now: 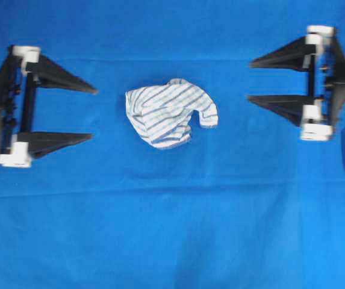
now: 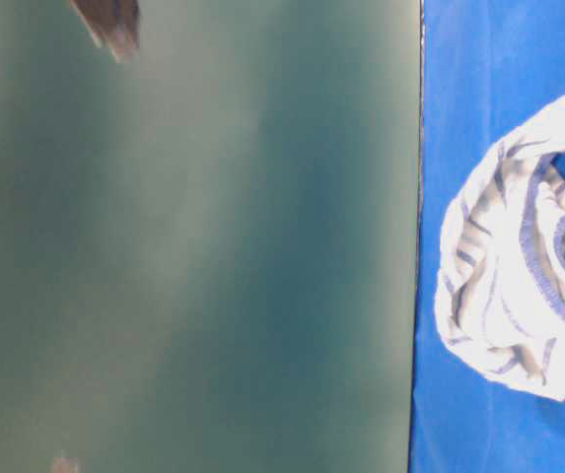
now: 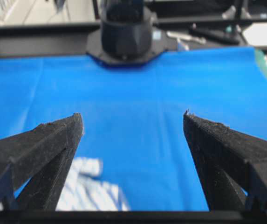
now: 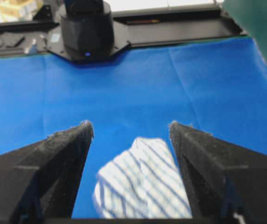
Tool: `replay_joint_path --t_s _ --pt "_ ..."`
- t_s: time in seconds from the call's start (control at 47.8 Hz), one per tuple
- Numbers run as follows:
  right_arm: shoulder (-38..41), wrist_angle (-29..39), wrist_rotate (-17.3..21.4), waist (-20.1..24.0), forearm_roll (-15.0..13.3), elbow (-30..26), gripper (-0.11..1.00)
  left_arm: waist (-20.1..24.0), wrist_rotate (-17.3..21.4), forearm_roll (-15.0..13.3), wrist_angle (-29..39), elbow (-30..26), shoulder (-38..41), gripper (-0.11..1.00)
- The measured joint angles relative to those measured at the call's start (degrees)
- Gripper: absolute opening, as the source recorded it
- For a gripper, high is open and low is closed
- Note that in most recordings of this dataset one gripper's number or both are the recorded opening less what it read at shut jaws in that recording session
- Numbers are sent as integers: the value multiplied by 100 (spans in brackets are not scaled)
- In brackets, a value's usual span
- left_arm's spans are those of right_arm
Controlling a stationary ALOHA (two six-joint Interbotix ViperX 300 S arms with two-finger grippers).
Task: Hand over the towel.
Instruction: 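Open the right gripper, release the towel, and retract the right arm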
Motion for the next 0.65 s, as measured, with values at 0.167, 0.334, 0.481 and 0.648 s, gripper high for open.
replay_joint_path --t_s 0.167,0.334,0.481,0.648 --pt "-1063 800 9 9 9 360 71 9 9 0 545 352 -923 92" --pt "-2232 1187 -9 9 9 967 71 0 9 0 844 888 -1802 92" --pt "-3103 1345 26 -9 18 1582 71 9 18 0 1002 1468 -2549 92" --pt "-3428 1222 44 -114 149 2180 71 9 18 0 1187 2004 -3076 92"
